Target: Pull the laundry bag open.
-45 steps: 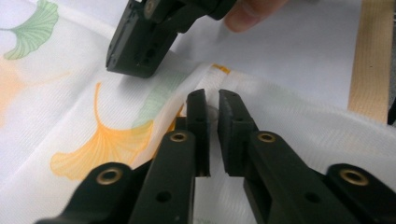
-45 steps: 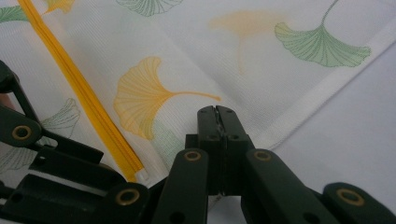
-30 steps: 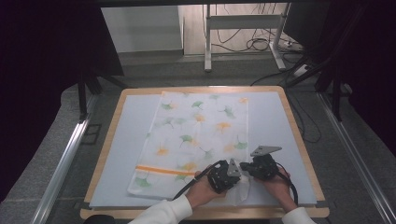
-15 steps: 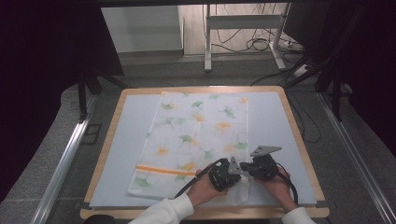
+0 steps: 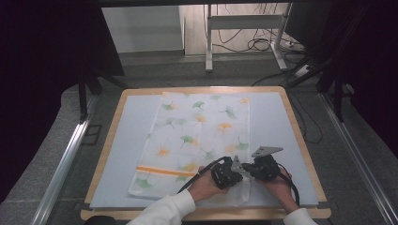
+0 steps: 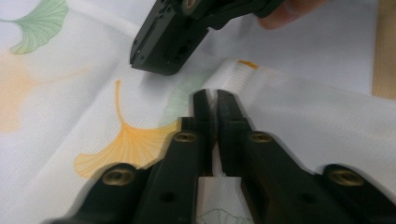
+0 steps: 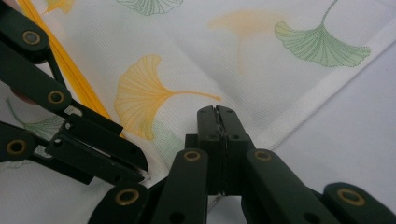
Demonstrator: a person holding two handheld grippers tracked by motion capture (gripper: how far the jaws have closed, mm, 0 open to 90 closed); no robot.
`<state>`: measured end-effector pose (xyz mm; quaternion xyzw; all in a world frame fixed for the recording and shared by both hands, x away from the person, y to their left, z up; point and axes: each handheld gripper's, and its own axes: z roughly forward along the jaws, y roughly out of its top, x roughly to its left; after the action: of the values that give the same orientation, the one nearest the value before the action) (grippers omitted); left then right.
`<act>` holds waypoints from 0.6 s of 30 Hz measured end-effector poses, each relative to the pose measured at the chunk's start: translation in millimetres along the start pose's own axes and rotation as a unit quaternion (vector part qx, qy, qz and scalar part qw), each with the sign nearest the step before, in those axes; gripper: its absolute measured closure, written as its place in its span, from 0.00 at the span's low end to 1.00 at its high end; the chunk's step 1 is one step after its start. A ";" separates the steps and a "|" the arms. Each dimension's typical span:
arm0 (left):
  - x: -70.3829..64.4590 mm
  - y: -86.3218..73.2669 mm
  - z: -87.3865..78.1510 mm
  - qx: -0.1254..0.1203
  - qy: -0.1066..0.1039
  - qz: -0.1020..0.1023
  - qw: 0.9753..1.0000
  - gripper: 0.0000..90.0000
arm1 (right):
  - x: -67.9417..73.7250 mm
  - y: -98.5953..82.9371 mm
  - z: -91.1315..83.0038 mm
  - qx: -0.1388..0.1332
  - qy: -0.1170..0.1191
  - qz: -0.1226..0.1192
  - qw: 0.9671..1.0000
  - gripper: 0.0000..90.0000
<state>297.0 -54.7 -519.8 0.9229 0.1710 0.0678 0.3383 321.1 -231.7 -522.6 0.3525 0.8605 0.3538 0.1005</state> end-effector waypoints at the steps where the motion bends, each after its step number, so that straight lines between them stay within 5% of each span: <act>1: -0.4 0.2 0.0 0.001 0.001 0.004 1.000 1.00 | 0.0 0.0 0.0 0.000 0.000 0.000 1.000 0.98; 12: -2.4 -1.0 -0.2 -0.004 0.009 0.008 1.000 1.00 | 2.6 -1.0 -3.2 0.003 -0.010 -0.004 1.000 0.98; 18: -2.1 -1.6 -0.4 -0.006 0.009 0.008 1.000 1.00 | 17.5 -9.0 -19.8 -0.005 -0.011 0.009 1.000 0.98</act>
<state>294.5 -54.1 -520.6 0.9217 0.1664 0.0797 0.3413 295.2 -235.0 -512.9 0.3641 0.8541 0.3551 0.1087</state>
